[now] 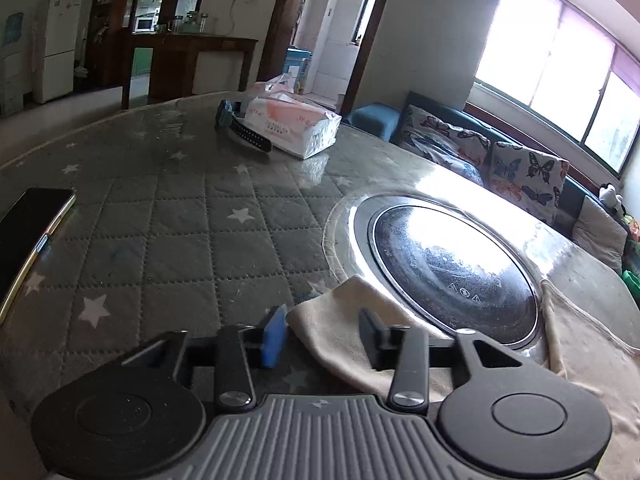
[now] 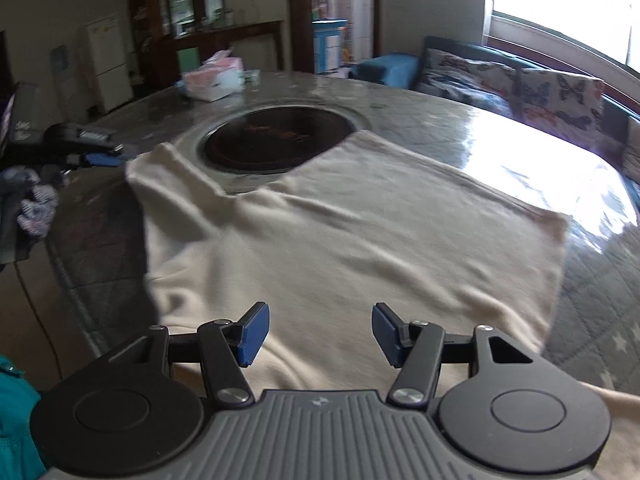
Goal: Fold clothes
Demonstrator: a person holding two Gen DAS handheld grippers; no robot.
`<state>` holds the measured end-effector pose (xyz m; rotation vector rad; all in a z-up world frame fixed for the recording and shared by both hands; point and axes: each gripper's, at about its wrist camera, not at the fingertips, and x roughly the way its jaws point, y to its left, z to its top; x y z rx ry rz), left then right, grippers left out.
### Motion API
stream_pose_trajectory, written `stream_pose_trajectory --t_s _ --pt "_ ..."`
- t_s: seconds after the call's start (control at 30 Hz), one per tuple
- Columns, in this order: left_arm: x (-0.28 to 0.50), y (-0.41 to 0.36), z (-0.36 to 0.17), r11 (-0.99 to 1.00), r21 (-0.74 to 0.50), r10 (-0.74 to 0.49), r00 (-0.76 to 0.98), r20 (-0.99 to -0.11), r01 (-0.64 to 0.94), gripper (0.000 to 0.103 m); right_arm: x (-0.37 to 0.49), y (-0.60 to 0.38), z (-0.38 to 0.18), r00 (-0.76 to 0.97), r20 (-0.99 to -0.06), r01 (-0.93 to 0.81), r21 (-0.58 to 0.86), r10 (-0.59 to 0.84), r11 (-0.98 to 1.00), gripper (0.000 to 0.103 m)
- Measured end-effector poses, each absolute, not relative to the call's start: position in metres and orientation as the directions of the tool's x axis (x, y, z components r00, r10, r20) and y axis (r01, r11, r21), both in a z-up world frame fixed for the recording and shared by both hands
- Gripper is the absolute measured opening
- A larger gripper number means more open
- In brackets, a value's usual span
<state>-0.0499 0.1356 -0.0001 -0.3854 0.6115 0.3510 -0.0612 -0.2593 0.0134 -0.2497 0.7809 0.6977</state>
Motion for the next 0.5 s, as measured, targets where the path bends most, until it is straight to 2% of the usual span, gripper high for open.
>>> stream_pose_trajectory --t_s 0.13,0.2,0.3,0.5 --pt "-0.045 0.132 -0.003 0.874 -0.241 0.193 0.758 -0.623 -0.421 0.038 -0.068 -0.242 0.007 0.448 -0.738 -0.714 0.045 0.505 0.699 0.058" --pt "-0.043 0.131 -0.005 0.876 -0.239 0.19 0.756 -0.627 -0.418 0.024 -0.074 -0.234 0.005 0.423 -0.747 -0.741 0.041 0.513 0.671 0.058" --pt "-0.042 0.133 -0.007 0.872 -0.247 0.19 0.756 -0.626 -0.424 0.011 -0.082 -0.222 0.006 0.413 -0.747 -0.772 0.017 0.522 0.635 0.058" --pt "-0.047 0.137 -0.005 0.863 -0.261 0.196 0.764 -0.615 -0.432 0.007 -0.075 -0.2 0.007 0.401 -0.733 -0.794 0.022 0.549 0.608 0.058"
